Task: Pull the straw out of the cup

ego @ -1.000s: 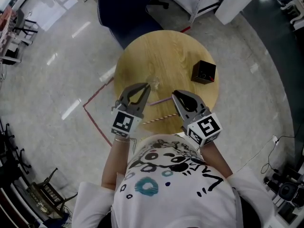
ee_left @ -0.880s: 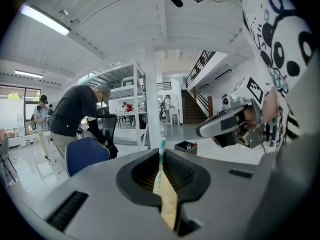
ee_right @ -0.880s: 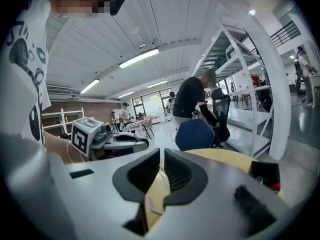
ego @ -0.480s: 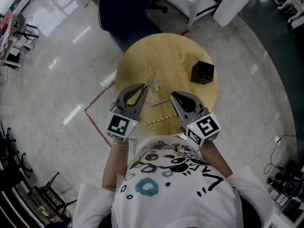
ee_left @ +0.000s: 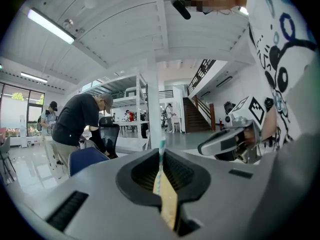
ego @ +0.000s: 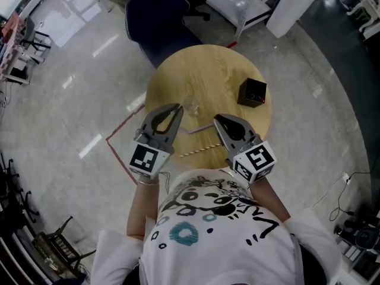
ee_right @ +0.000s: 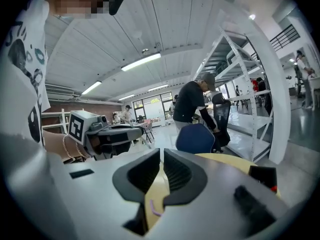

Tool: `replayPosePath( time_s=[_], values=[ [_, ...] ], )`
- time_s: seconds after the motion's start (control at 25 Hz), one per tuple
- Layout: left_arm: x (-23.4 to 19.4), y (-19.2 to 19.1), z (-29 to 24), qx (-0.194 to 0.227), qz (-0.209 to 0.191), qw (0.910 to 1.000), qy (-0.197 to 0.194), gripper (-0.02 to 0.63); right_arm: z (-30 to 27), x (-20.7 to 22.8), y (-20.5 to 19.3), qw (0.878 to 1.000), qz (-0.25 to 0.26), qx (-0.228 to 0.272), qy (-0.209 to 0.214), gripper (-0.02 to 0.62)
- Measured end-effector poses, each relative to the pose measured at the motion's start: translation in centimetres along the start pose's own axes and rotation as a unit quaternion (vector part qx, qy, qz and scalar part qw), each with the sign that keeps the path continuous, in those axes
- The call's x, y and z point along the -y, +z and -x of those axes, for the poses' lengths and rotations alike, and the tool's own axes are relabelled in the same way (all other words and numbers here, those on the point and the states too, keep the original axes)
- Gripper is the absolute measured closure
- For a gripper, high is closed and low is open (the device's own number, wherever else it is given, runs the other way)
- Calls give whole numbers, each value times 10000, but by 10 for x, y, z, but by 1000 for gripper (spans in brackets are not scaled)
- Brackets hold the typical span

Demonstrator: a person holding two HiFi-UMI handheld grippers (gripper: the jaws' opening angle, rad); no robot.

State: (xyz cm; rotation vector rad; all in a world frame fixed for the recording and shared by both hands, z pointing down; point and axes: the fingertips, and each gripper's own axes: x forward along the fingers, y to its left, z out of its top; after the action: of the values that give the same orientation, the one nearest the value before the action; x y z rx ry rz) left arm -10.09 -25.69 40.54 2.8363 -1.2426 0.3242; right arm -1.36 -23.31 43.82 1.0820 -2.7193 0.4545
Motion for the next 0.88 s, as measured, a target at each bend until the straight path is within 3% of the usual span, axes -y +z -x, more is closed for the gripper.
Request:
replayPosePath(
  time_s=[0.28,0.88],
  values=[
    [-3,31,14,410,85,9990,159,574,4,-1,-2,10000,-1,12,45,566],
    [-14,40,52,471,150,9975,504,574,0,-9,4,9998,123,16,138,566]
  ],
)
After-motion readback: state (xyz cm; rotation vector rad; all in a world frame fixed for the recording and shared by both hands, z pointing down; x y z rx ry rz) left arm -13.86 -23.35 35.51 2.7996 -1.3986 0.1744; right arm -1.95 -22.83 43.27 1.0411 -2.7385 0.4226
